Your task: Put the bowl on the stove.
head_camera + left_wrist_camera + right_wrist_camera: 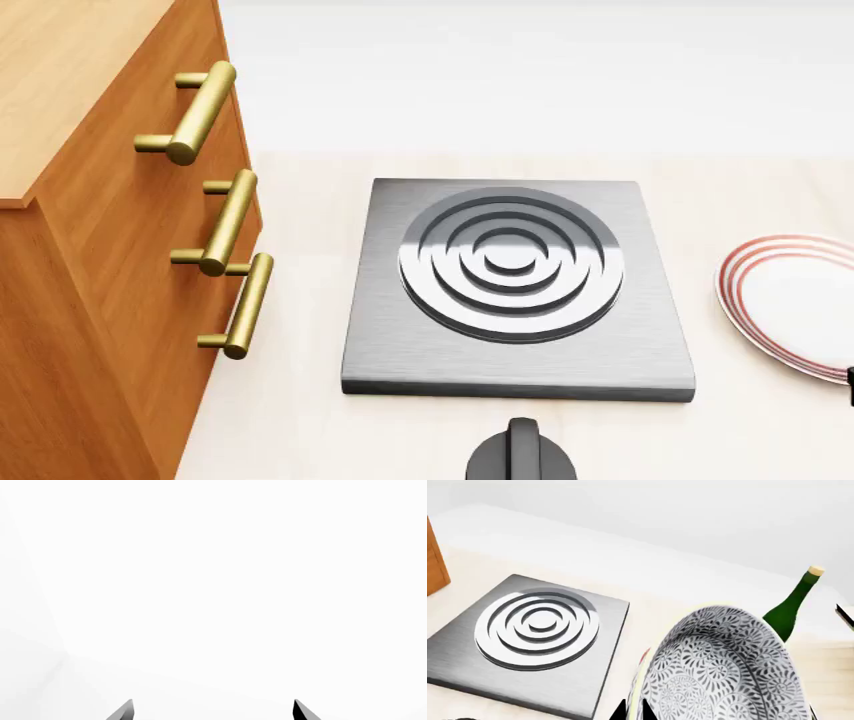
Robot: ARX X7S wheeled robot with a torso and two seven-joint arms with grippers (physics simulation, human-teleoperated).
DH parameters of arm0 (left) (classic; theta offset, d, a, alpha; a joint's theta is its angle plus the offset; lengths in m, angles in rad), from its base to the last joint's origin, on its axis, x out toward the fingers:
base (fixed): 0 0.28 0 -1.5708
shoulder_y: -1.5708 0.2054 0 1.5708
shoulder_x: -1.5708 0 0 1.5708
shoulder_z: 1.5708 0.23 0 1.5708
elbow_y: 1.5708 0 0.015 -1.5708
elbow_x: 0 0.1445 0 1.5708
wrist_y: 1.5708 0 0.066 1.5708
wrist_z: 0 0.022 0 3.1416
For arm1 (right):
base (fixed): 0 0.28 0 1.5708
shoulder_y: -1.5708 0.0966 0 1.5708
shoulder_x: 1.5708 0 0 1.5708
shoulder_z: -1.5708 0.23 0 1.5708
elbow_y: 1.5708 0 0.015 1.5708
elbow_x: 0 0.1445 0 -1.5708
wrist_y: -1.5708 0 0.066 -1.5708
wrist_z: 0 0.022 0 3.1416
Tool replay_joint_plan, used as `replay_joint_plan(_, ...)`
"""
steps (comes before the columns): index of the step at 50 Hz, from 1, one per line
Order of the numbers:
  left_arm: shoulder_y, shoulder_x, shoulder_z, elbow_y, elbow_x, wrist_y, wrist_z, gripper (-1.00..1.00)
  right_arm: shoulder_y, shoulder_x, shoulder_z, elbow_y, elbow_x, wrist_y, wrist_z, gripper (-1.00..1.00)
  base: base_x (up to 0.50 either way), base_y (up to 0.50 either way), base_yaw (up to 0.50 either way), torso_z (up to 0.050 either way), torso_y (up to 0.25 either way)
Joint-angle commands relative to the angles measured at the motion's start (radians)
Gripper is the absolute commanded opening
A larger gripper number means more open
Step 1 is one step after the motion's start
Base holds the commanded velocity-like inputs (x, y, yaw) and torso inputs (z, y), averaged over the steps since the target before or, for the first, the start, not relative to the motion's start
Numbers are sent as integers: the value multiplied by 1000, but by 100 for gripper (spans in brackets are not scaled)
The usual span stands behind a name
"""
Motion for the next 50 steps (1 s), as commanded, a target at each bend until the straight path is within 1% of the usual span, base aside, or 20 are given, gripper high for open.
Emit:
replay_joint_plan(1,1,16,-16,-3,26,0,17,100,486,-108,-393,134,-156,7,-129,-100,0,0,0,0,0)
replay_joint_plan(4,2,11,-24,-2,23,2,14,100,580,-176,-476,195,-210,-15,-173,-100,0,0,0,0,0)
replay_joint_plan(10,4,12,-20,-2,25,6,14,100,658,-274,-511,288,-236,-55,-199,-100,0,0,0,0,0)
replay_joint_plan(17,4,6,-24,-3,23,9,9,100,704,-360,-564,383,-280,-114,-227,-100,0,0,0,0,0)
replay_joint_plan(28,8,2,-27,-4,23,14,6,100,729,-474,-605,491,-306,-203,-262,-100,0,0,0,0,0)
replay_joint_plan(40,3,-5,-20,-5,22,16,1,100,730,-548,-603,538,-288,-243,-282,-100,0,0,0,0,0)
replay_joint_plan(47,4,-9,-21,-6,20,19,-2,100,720,-565,-598,540,-278,-245,-276,-100,0,0,0,0,1)
replay_joint_plan(50,5,-10,-22,-6,20,20,-2,100,701,-557,-588,505,-261,-239,-274,-100,0,0,0,0,0)
